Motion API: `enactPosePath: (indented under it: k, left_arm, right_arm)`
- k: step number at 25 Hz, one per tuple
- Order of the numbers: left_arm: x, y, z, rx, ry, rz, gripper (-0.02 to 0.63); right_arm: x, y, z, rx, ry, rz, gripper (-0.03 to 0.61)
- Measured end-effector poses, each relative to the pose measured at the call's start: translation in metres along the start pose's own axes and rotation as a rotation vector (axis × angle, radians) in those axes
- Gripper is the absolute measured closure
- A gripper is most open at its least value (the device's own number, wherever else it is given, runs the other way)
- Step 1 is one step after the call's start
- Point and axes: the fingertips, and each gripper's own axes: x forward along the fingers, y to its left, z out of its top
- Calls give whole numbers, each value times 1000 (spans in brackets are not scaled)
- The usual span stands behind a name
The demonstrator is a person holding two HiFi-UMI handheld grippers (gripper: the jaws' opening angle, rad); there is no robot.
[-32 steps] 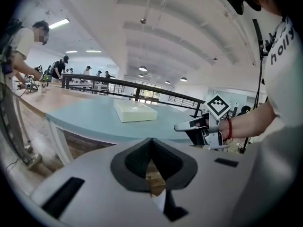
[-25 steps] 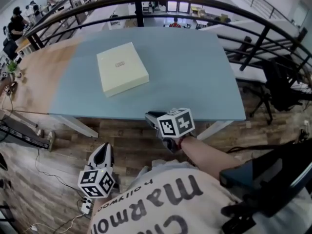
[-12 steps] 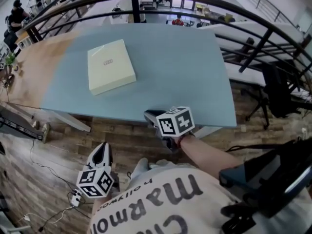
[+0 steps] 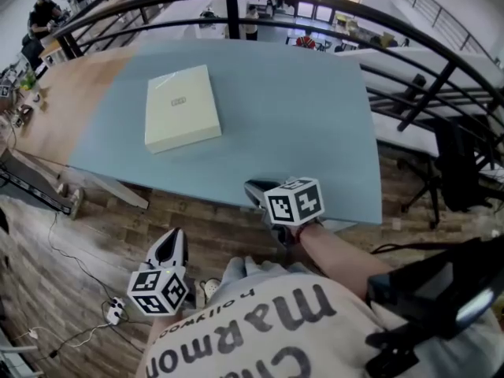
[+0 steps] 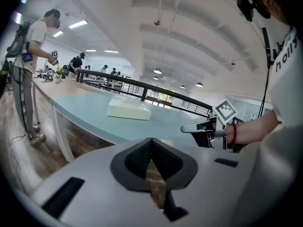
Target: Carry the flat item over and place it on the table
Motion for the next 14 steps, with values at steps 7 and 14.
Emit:
enactPosePath:
  k: [7,14]
  left_arm:
    - [11,-11,-1,10,1,14,612]
    - [26,-20,2,16,2,11,612]
  right_arm:
    - [-6,-22,5,27,-10,-2,529]
    - [-5,-38,9,49,-4,-6,529]
